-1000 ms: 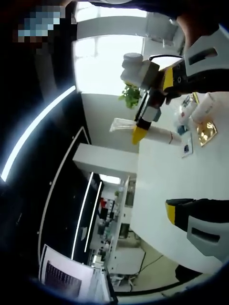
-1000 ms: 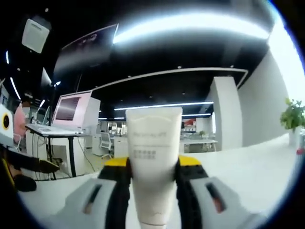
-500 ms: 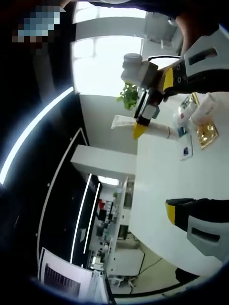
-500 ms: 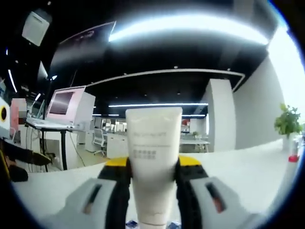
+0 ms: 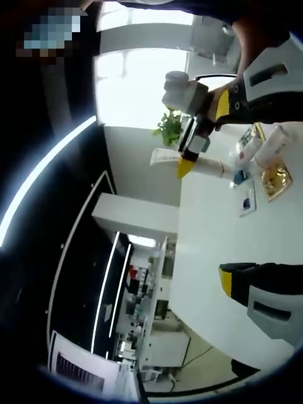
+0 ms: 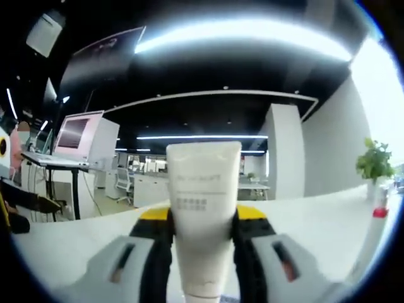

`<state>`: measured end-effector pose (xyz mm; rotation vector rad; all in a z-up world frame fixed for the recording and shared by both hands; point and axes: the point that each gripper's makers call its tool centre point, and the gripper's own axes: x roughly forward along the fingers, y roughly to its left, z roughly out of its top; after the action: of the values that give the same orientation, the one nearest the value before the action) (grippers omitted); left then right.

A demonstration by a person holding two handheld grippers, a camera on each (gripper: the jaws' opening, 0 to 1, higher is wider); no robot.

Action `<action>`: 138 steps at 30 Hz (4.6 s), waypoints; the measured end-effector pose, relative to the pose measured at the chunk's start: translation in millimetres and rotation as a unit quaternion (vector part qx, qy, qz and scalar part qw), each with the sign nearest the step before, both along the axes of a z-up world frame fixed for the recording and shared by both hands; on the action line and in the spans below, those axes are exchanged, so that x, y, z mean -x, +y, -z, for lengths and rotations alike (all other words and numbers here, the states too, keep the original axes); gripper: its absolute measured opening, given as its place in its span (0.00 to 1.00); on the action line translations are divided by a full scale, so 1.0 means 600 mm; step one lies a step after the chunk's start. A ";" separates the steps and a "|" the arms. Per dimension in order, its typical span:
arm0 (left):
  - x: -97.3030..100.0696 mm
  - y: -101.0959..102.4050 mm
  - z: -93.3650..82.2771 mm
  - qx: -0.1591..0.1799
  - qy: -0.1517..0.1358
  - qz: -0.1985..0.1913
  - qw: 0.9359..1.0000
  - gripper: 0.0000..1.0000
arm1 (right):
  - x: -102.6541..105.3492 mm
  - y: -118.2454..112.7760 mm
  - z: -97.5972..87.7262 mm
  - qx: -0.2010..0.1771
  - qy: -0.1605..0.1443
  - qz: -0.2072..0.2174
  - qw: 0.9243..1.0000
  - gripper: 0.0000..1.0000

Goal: Arrange the skincare products in the storage area until every visible bottle or jar stands upright without overlapping.

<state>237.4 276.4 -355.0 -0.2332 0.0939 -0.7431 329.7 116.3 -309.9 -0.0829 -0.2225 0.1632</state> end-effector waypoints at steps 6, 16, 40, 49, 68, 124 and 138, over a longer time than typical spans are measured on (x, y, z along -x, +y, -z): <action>-0.003 -0.003 0.000 -0.002 0.001 0.001 1.000 0.92 | 0.000 -0.012 -0.002 0.003 -0.002 0.008 1.000 0.36; -0.005 -0.012 0.005 -0.001 0.004 0.005 1.000 0.92 | 0.002 -0.041 -0.013 0.001 -0.007 0.021 1.000 0.36; -0.009 -0.019 0.007 -0.006 0.009 0.011 1.000 0.91 | 0.004 -0.091 -0.017 -0.005 -0.008 0.044 0.999 0.36; -0.008 -0.030 0.006 -0.006 0.009 0.016 1.000 0.91 | 0.005 -0.115 -0.017 -0.003 -0.007 0.057 0.998 0.36; -0.010 -0.046 0.018 -0.010 0.017 0.019 1.000 0.91 | 0.012 -0.191 -0.007 -0.002 -0.005 0.090 0.996 0.36; -0.034 -0.106 0.046 -0.031 0.041 0.039 0.998 0.89 | 0.039 -0.320 0.037 -0.010 0.007 0.065 0.998 0.36; -0.033 -0.113 0.052 -0.033 0.044 0.040 0.998 0.88 | 0.044 -0.332 0.043 -0.006 0.008 0.069 0.998 0.36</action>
<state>257.3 208.8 -386.2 -0.1997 0.2131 -0.8082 303.0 -82.8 -335.5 -0.0840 -0.2009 0.0249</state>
